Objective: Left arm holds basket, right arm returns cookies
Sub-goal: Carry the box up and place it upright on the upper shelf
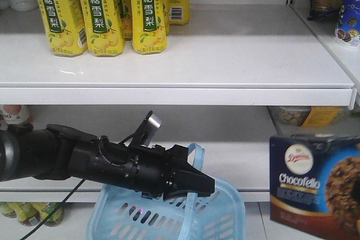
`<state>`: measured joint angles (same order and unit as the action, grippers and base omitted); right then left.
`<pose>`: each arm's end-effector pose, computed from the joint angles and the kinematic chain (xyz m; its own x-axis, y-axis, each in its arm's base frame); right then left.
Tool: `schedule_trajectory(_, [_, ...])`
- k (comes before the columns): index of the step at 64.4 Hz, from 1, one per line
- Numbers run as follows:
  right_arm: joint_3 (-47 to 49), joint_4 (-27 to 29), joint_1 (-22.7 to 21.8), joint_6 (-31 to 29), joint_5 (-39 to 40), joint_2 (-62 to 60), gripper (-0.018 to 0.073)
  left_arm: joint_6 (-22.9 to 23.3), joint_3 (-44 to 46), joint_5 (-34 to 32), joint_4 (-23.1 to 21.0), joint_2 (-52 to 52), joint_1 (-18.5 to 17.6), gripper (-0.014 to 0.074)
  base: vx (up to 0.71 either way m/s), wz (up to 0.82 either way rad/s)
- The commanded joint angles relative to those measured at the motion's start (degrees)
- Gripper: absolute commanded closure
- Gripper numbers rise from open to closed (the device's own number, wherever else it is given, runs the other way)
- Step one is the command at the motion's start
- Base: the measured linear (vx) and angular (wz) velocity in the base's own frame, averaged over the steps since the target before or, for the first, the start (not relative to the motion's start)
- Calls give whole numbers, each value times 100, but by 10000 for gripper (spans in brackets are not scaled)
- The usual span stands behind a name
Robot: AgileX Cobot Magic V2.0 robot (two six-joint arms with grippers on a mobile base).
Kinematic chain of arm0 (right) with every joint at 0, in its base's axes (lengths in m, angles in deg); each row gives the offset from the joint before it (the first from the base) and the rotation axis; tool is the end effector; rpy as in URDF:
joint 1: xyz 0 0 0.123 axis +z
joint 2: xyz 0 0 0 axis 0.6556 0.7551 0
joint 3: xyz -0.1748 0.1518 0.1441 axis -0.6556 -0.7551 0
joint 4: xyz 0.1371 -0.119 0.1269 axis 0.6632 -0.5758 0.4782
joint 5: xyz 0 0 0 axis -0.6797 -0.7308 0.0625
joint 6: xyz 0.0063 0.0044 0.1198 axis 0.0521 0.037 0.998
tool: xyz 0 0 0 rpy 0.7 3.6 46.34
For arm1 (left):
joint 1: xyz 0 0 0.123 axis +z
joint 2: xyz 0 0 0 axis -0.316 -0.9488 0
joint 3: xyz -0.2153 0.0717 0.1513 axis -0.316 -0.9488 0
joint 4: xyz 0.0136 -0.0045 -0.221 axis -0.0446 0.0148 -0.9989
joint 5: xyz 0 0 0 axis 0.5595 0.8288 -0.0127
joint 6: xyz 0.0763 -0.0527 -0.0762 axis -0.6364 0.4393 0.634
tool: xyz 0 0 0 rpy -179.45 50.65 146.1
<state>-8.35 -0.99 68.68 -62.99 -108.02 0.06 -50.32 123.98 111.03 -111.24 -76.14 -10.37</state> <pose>0.0686 0.0273 0.3117 -0.5322 0.1580 -0.8317 -0.2237 0.9213 0.3181 0.2302 -0.2419 0.2039 -0.9865 0.0730 -0.1462 0.1618 0.3096 -0.9370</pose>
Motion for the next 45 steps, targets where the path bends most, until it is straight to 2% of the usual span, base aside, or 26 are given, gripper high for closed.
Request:
schedule_trajectory(1, [681,-305,-11,-186,288,-145,351,-204,151,209,-377,279,15,603,0,0])
schedule_trajectory(8, [1117,-788,-11,-217,585,-53,351,-204,151,209,-377,279,15,603,0,0])
schedule_trajectory(14, [1265,-1458,-11,-136,1092,132,351,-204,151,209,-377,279,15,603,0,0])
schedule_trajectory(25, [1280,-2675,-11,518,2247,946,351,-204,151,209,-377,279,15,603,0,0])
schedule_trajectory(29, [1293,-3358,-11,855,2618,1338,351,-204,151,209,-377,279,15,603,0,0])
schedule_trajectory(35, [1420,-4411,-11,1822,2807,1976,351,-204,151,209,-377,279,15,603,0,0])
schedule_trajectory(45, [1696,-6230,-11,3797,2507,2897,351,-204,151,209,-377,279,15,603,0,0])
